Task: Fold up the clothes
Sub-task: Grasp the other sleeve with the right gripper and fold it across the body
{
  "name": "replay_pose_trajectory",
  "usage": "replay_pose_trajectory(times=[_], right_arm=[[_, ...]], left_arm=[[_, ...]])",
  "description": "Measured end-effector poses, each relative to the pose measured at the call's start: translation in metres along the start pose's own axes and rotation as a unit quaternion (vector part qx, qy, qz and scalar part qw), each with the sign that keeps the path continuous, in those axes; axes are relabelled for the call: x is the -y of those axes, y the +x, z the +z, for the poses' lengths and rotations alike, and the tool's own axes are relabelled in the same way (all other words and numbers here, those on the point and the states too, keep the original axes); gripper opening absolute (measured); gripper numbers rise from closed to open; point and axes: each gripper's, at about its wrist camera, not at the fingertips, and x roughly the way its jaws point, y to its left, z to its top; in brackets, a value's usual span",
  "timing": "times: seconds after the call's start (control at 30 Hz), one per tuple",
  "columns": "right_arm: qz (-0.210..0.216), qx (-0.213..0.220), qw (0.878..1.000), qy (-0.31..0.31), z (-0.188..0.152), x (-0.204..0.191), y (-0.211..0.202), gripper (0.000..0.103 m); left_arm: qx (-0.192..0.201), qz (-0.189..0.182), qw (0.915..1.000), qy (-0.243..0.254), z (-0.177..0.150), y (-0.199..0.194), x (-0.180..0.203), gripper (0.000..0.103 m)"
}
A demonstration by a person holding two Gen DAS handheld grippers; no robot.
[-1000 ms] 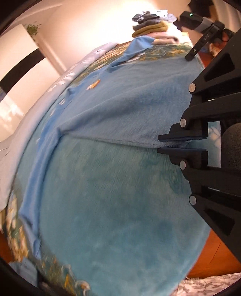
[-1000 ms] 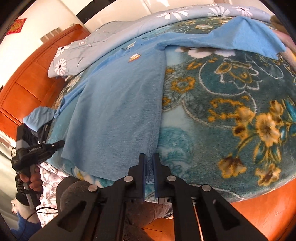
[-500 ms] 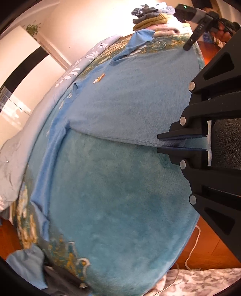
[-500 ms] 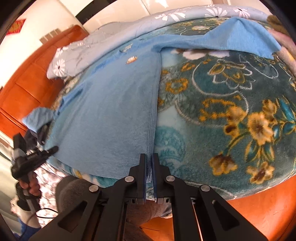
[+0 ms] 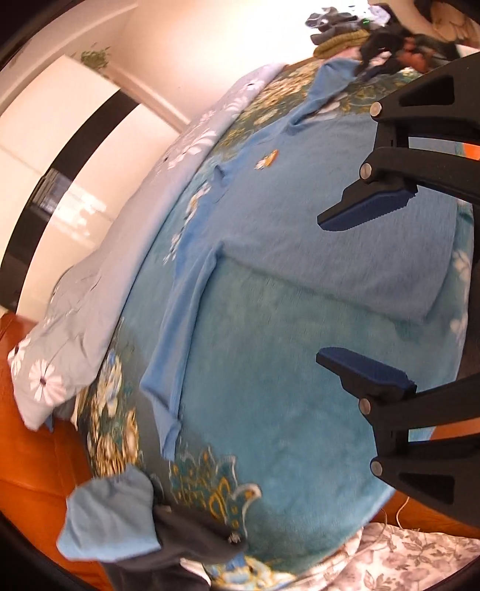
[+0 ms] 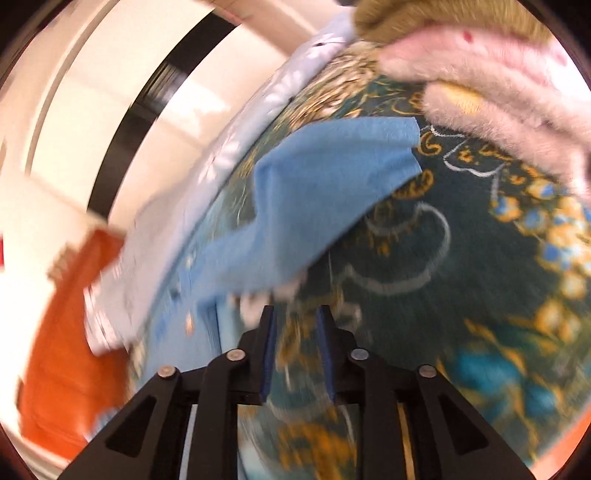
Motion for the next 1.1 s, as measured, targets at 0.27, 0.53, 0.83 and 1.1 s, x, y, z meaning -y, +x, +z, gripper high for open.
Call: replay_pose_trajectory(times=[0.27,0.53,0.83,1.1], right_arm=[[0.038,0.028,0.995,0.087,0.014,0.018,0.031,0.028],[-0.001,0.075,0.996,0.04,0.039,-0.015,0.022,0.004],[-0.058,0.117,0.958,-0.254,0.037,-0.205,0.051,0.003],[-0.002,0.02,0.864,-0.504,-0.112,-0.332,0.142,0.003]], left_arm=[[-0.027,0.021,0.9991,0.027,-0.005,0.018,0.009,0.07],[-0.012,0.023,0.9996,-0.008,0.004,0.019,-0.021,0.07],[0.0,0.014,0.9976,-0.068,0.017,0.025,-0.064,0.07],[-0.009,0.007,0.9951,-0.098,0.012,0.031,-0.089,0.07]])
